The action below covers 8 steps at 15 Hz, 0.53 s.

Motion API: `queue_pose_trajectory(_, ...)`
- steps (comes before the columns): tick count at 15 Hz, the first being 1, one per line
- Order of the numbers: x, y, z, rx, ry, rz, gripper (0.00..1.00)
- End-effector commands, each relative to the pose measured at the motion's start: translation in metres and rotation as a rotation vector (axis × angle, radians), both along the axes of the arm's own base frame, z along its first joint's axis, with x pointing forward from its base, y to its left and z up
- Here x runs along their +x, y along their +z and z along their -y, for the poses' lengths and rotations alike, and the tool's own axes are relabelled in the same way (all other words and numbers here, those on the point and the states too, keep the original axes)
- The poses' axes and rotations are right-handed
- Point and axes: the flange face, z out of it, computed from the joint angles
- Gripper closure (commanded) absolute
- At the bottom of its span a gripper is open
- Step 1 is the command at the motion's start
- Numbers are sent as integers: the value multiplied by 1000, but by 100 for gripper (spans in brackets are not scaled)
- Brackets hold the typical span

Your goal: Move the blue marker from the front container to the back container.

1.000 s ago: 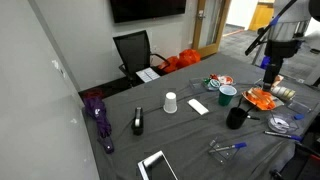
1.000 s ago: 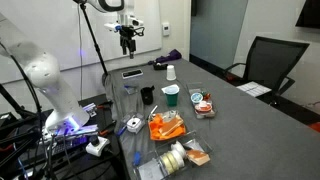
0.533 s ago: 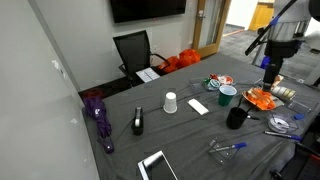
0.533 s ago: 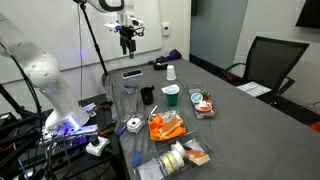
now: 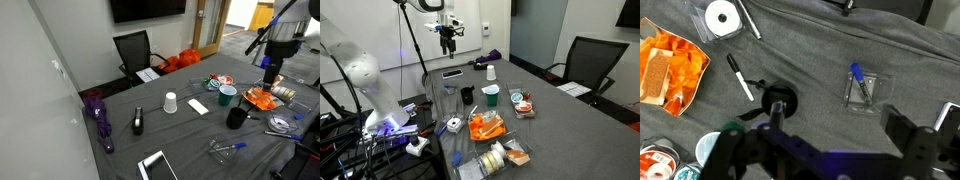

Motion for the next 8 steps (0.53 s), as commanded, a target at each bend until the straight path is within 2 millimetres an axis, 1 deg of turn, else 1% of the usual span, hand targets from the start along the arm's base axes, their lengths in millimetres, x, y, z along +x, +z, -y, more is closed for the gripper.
queue_pose_trajectory(1,0,0,0,0,0,-1,0)
queue_pose_trajectory(6,0,0,0,0,0,-1,0)
queue_pose_trajectory(8,-1,-11,-7,-13,102,-26,0)
